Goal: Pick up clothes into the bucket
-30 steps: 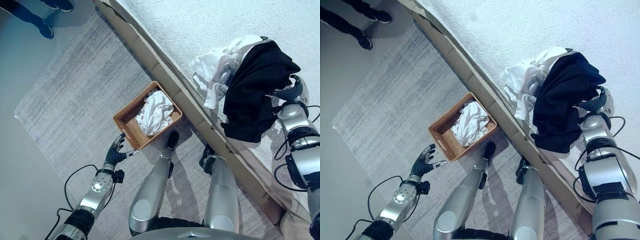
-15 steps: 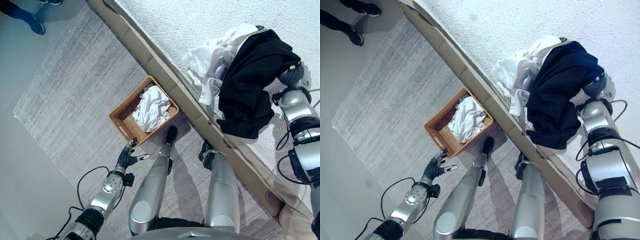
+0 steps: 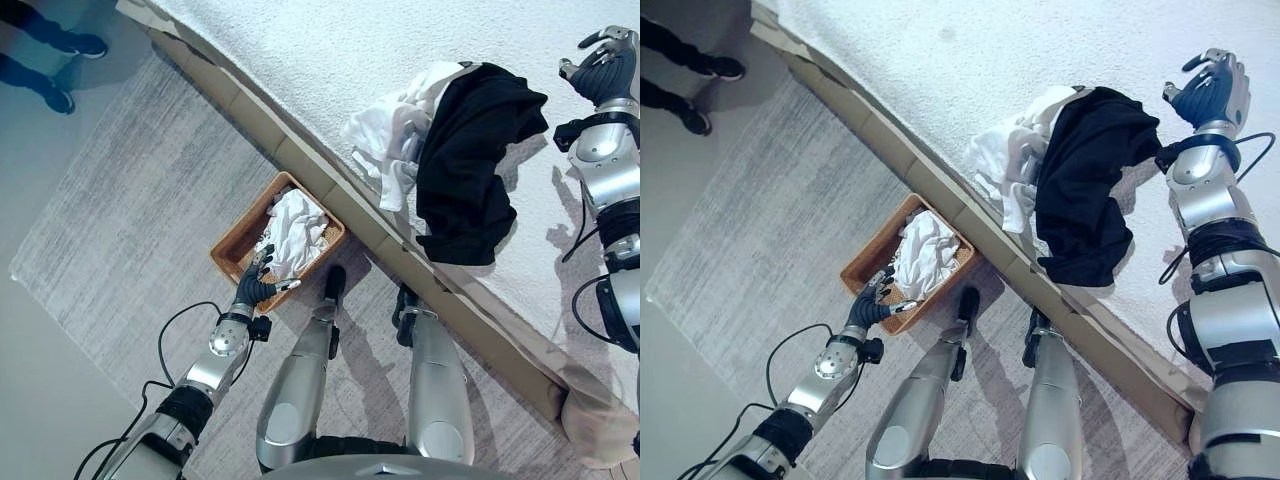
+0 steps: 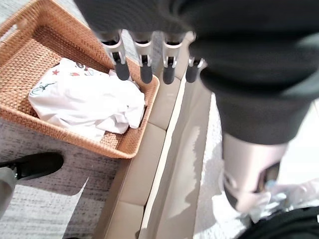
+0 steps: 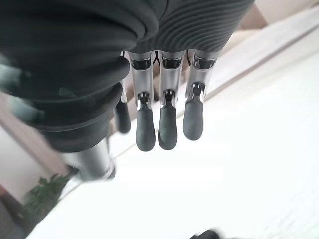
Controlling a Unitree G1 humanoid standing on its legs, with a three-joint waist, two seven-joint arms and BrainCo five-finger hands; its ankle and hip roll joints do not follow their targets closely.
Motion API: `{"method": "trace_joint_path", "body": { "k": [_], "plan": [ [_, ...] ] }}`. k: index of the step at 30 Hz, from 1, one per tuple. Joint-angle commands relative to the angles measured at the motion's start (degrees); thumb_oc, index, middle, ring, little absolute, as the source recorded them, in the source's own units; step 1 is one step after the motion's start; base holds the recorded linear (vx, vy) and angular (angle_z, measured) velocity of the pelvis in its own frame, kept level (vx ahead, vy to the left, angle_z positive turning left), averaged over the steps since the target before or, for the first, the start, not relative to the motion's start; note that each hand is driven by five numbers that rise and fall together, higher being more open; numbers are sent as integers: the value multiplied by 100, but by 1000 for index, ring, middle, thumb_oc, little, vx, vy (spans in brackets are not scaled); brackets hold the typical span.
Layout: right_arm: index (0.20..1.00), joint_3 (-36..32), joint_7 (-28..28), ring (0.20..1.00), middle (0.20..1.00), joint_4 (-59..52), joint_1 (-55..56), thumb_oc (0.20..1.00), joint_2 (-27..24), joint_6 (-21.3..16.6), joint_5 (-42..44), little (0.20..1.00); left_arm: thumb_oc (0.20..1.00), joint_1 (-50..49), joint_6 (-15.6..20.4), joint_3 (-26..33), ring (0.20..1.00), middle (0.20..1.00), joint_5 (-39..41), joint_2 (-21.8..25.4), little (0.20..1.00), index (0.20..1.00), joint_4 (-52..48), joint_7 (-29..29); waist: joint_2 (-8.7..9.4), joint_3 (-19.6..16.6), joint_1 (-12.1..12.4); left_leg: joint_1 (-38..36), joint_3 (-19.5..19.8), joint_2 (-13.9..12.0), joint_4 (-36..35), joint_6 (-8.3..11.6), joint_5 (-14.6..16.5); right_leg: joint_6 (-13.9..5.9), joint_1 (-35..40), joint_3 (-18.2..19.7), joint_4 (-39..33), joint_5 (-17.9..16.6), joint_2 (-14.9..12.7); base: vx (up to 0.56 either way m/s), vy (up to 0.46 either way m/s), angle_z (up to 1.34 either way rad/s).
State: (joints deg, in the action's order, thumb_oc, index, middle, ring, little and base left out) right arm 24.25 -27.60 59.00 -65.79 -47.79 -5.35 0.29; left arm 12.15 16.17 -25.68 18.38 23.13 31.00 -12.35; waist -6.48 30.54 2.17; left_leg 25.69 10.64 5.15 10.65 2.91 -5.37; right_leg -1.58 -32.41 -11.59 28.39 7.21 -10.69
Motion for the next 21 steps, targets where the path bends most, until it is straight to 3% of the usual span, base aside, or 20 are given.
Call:
{"method": "trace_joint_path", "body": {
  "k": [1,5,6,8,13,21],
  "plan": [
    [1000,425,-52,1000,1000,-166,-348,1000,-245,-40,-482,1000,1000,-341,203,334,1000,1000,18,134,1000,1000,-43,-101,339,-75,-12,129,-6,-143,378,138,298,-352,398,184,-95,16,-190,-14,25,-13],
    [1000,1109,-36,1000,1000,-343,-364,1000,-482,138,-1819,1000,1000,-392,240,367,1000,1000,-107,177,1000,1000,-3,-102,321,-75,18,159,30,-110,399,152,283,-353,422,162,-94,12,-198,-7,9,-4],
    [1000,1117,-36,1000,1000,-340,-371,1000,-481,137,-1818,1000,1000,-392,240,369,1000,1000,-107,174,1000,1000,-2,-102,318,-75,14,159,32,-109,400,152,284,-353,422,160,-93,13,-199,-11,-1,3],
    [1000,1826,350,1000,1000,77,-557,1000,-615,216,-2487,1000,1000,-368,272,354,1000,1000,-140,224,1000,1000,90,-57,313,-75,84,182,101,-92,377,175,247,-348,426,92,-83,14,-234,-10,-8,6],
    [1000,2653,1106,1000,1000,600,-849,1000,-374,231,-2898,1000,1000,-384,247,339,1000,1000,-91,279,1000,1000,83,66,314,-75,168,229,195,-66,297,217,160,-331,439,-30,-130,-6,-258,-9,-28,12],
    [1000,3046,1510,1000,1000,695,-601,1000,-9,95,-3257,1000,1000,-349,239,348,1000,1000,-75,259,1000,1000,106,149,292,-75,318,369,284,-40,271,203,107,-348,343,-123,-146,-28,-279,2,-24,8]
  ]
}}
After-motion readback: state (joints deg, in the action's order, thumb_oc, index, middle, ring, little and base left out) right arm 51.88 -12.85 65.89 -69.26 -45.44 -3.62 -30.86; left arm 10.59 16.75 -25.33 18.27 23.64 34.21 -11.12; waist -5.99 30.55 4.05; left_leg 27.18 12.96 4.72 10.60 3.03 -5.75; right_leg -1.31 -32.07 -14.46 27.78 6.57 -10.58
